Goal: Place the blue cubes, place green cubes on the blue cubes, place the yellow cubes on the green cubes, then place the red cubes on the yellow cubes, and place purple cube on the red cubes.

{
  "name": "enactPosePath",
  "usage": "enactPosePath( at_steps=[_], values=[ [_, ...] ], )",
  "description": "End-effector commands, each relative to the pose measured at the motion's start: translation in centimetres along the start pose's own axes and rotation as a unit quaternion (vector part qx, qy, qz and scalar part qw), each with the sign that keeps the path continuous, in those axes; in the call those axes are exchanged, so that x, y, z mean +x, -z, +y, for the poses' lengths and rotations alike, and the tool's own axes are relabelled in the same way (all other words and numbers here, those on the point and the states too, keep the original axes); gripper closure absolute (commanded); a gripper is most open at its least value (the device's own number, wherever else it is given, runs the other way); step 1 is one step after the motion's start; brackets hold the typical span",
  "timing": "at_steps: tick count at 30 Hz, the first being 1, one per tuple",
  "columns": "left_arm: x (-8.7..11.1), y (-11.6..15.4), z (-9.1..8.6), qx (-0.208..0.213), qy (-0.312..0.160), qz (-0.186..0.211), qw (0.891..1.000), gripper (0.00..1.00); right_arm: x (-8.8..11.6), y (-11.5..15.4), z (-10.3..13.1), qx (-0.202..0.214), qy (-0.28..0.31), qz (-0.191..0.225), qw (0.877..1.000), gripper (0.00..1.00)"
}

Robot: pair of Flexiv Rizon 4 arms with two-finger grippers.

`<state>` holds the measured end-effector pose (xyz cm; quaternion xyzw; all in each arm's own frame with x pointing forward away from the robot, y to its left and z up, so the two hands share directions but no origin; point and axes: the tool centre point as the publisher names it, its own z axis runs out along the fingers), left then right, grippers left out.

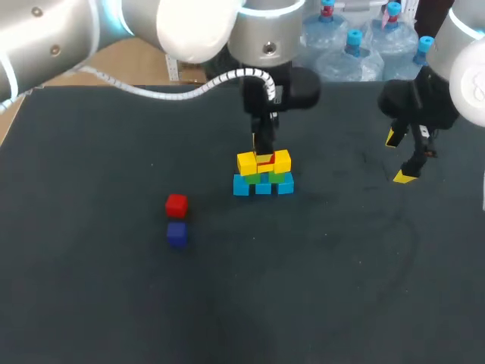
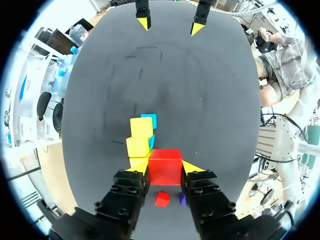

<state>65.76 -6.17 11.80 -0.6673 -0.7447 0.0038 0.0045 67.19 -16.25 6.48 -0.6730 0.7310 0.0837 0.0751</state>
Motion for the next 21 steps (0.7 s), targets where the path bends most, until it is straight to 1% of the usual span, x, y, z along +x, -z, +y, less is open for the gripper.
enactPosePath(
  at_steps=[1, 9, 14, 21],
  values=[
    [0.1, -0.5, 0.1, -0.001, 0.000, -0.006, 1.000, 1.00, 0.0, -0.1, -0.1, -0.001, 0.000, -0.001, 1.000, 0.00],
    [-0.7, -1.8, 0.7, 0.006, -0.003, -0.008, 1.000, 1.00, 0.0, -0.1, -0.1, -0.001, 0.000, -0.001, 1.000, 0.00],
    [-0.6, -2.0, 1.0, 0.009, -0.001, -0.011, 1.000, 1.00, 0.0, -0.1, -0.1, -0.001, 0.000, -0.001, 1.000, 0.00],
    [0.0, -1.6, 1.6, 0.003, 0.001, -0.006, 1.000, 1.00, 0.0, -0.1, -0.1, -0.001, 0.000, -0.001, 1.000, 0.00]
  ],
)
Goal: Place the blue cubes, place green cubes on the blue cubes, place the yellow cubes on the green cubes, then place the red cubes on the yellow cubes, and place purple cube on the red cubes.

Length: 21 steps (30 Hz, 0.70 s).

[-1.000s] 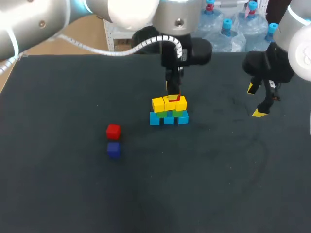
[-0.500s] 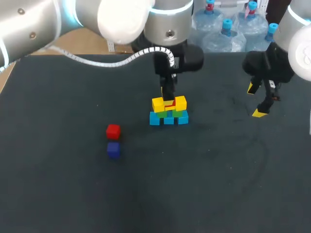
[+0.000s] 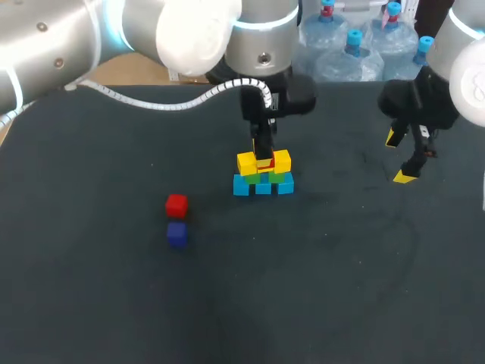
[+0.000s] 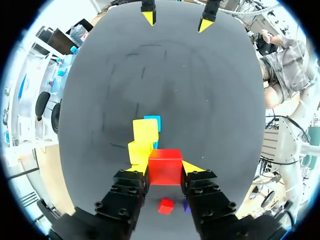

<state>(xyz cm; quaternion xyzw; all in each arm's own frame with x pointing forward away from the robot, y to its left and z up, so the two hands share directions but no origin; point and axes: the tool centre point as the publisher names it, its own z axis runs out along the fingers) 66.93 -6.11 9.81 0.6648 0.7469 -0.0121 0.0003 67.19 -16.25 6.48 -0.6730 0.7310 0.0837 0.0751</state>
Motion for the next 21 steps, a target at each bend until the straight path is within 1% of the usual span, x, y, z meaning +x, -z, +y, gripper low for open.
enactPosePath(
  at_steps=[1, 6, 12, 13, 21],
  values=[
    [0.1, 0.5, 0.6, -0.001, -0.003, 0.004, 1.000, 1.00, 0.0, -0.1, -0.1, -0.001, 0.000, -0.001, 1.000, 0.00],
    [0.0, 0.1, 1.3, 0.000, -0.008, 0.003, 1.000, 1.00, 0.0, -0.1, -0.1, -0.001, 0.000, -0.001, 1.000, 0.00],
    [0.7, -0.8, 2.5, -0.001, -0.001, -0.014, 1.000, 1.00, 0.0, -0.1, -0.1, -0.001, 0.000, -0.001, 1.000, 0.00],
    [0.9, -0.9, 2.6, -0.003, 0.001, -0.020, 1.000, 1.00, 0.0, -0.1, -0.1, -0.001, 0.000, -0.001, 1.000, 0.00],
    [1.1, -1.1, 2.8, -0.003, 0.003, -0.025, 1.000, 1.00, 0.0, -0.1, -0.1, -0.001, 0.000, -0.001, 1.000, 0.00]
  ],
)
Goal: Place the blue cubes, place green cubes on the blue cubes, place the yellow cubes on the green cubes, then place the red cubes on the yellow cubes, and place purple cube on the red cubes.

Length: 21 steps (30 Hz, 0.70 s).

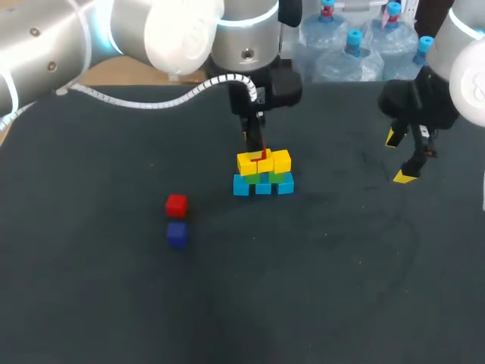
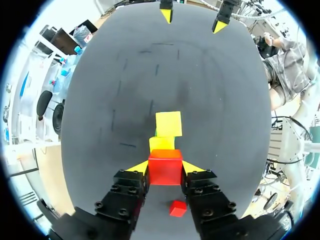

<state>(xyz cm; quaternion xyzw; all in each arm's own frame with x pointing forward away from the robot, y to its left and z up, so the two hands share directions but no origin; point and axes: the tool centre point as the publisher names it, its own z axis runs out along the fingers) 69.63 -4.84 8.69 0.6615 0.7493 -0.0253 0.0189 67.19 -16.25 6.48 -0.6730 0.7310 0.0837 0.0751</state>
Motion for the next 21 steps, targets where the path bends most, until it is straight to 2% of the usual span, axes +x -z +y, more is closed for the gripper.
enactPosePath(
  at_steps=[1, 21],
  values=[
    [0.20, -0.01, -0.05, -0.001, 0.000, -0.002, 1.000, 1.00, 0.02, -0.05, -0.09, -0.001, 0.000, -0.001, 1.000, 0.00],
    [-0.27, -0.07, 0.23, 0.013, -0.013, 0.005, 1.000, 1.00, 0.02, -0.05, -0.09, -0.001, 0.000, -0.001, 1.000, 0.00]
  ],
)
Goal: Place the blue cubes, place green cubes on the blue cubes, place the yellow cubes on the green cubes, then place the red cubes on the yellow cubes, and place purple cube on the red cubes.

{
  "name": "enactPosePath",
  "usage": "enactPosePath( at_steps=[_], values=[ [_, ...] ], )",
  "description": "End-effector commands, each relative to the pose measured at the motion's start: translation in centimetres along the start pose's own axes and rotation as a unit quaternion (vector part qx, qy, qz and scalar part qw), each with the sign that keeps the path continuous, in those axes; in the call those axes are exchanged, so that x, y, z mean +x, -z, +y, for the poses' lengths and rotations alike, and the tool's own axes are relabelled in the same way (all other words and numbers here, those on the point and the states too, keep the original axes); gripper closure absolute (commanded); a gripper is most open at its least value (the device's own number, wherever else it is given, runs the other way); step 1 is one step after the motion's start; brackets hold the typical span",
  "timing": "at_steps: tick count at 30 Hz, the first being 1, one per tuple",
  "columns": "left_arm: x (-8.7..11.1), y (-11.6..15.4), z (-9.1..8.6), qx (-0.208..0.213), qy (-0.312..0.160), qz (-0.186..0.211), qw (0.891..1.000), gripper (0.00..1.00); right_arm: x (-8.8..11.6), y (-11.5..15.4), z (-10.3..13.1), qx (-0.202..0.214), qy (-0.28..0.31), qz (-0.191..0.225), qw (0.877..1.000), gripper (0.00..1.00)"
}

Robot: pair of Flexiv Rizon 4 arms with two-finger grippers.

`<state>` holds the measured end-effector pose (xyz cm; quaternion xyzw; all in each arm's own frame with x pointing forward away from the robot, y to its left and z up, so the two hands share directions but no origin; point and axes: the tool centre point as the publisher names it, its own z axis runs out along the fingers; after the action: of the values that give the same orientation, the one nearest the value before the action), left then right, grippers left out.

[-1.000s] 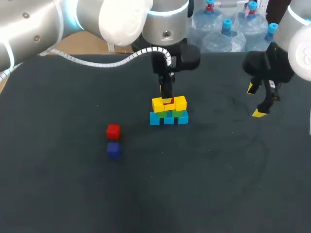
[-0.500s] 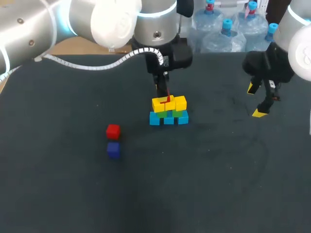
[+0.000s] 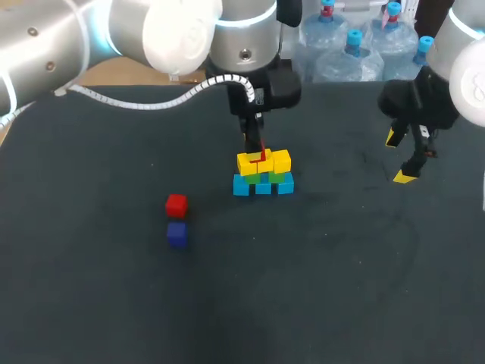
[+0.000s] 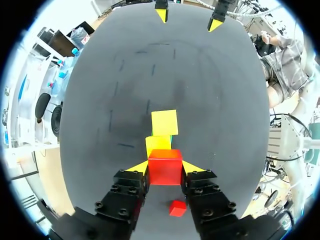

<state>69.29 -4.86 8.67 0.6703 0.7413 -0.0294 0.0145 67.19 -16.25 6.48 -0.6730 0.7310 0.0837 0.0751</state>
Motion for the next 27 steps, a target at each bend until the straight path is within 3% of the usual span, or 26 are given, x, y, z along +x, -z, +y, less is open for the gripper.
enactPosePath(
  at_steps=[1, 27],
  values=[
    [-0.28, -0.04, 0.61, 0.007, -0.002, 0.004, 1.000, 1.00, 0.02, -0.05, -0.09, -0.001, 0.000, -0.001, 1.000, 0.00],
    [-0.49, -0.13, 0.35, 0.013, -0.003, 0.005, 1.000, 1.00, 0.02, -0.05, -0.09, -0.001, 0.000, -0.001, 1.000, 0.00]
  ],
)
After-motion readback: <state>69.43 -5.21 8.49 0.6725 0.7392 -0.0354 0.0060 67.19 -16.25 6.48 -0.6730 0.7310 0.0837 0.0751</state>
